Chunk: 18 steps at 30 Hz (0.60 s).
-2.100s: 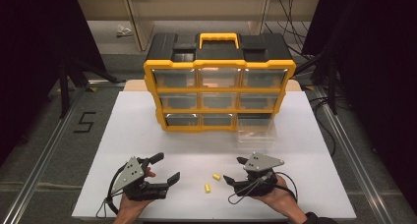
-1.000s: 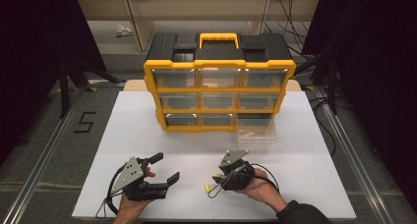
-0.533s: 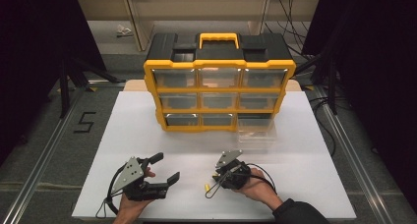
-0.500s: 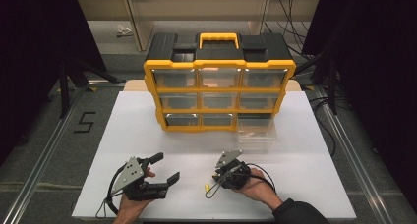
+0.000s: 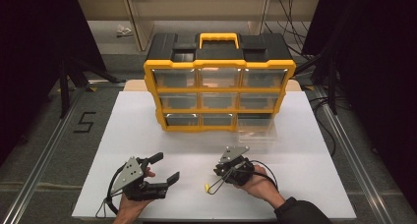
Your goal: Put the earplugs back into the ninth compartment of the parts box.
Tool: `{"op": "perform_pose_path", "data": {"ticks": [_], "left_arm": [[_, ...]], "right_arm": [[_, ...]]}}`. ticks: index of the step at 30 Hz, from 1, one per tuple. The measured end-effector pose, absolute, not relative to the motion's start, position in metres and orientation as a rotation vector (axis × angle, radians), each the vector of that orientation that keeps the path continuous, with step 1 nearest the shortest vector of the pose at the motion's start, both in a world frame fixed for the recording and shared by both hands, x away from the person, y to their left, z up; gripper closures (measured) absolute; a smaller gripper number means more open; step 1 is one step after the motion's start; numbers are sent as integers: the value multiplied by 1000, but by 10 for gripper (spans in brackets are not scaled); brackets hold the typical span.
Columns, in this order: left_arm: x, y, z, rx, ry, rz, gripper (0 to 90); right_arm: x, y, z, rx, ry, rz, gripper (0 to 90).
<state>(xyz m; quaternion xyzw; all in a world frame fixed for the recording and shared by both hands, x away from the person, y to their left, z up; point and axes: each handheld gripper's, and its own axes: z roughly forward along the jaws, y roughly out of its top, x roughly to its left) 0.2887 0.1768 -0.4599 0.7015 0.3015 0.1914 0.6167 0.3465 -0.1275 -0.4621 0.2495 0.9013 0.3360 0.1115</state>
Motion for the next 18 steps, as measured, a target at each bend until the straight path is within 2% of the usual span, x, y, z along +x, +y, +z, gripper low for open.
{"op": "perform_pose_path", "data": {"ticks": [18], "left_arm": [[289,177,-460,1613,694,445,154]], "right_arm": [[352,-148,-426,779,2466,1162,797]]}}
